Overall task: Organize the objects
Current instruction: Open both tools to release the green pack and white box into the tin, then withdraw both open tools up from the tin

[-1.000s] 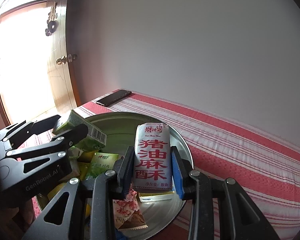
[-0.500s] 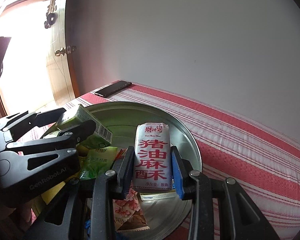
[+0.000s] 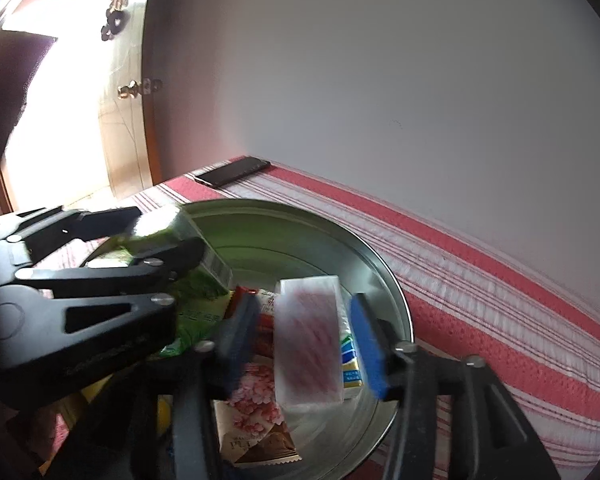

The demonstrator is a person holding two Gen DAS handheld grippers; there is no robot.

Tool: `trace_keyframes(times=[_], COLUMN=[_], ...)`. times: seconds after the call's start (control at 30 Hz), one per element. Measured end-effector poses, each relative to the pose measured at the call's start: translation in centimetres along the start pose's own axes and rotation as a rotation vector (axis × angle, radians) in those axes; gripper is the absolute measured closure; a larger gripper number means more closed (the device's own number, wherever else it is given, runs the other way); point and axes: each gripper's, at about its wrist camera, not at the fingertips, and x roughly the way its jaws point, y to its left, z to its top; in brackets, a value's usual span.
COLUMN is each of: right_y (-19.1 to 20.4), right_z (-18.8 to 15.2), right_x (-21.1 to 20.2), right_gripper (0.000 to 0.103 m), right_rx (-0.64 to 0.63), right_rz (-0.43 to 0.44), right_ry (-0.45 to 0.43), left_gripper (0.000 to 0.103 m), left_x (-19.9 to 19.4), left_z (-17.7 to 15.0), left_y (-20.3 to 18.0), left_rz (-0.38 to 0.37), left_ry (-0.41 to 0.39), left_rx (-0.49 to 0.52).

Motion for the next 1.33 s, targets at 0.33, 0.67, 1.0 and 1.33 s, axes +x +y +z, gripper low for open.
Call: trace_keyframes(times=[0.33, 0.67, 1.0, 1.33], right_y=[-1.1, 0.1, 0.1, 0.0], right_z=[-0.1, 0.8, 0.7, 0.1], right_x=[-3.1, -4.8, -4.5, -3.7], right_gripper=[0.038, 0.027, 0.027, 0.027], right_rx=[0.040, 0.019, 0.056, 0.066], right_rz=[-0.032, -0.052, -0.023, -0.013], right_ry=[-0.045, -0.065, -0.038, -0.013], left_gripper=[0.000, 0.000, 0.000, 0.000], left_x=[-3.2, -5.7, -6.3, -6.3], left_z=[-0.1, -0.3, -0.9, -1.4], left_y=[1.1, 2.9, 3.2, 2.9], left_rz=[0.011, 0.014, 0.015, 0.055], left_ry=[-0.062, -0.070, -0.075, -0.089], left_rx=[-0.047, -0.086, -0.091, -0.071])
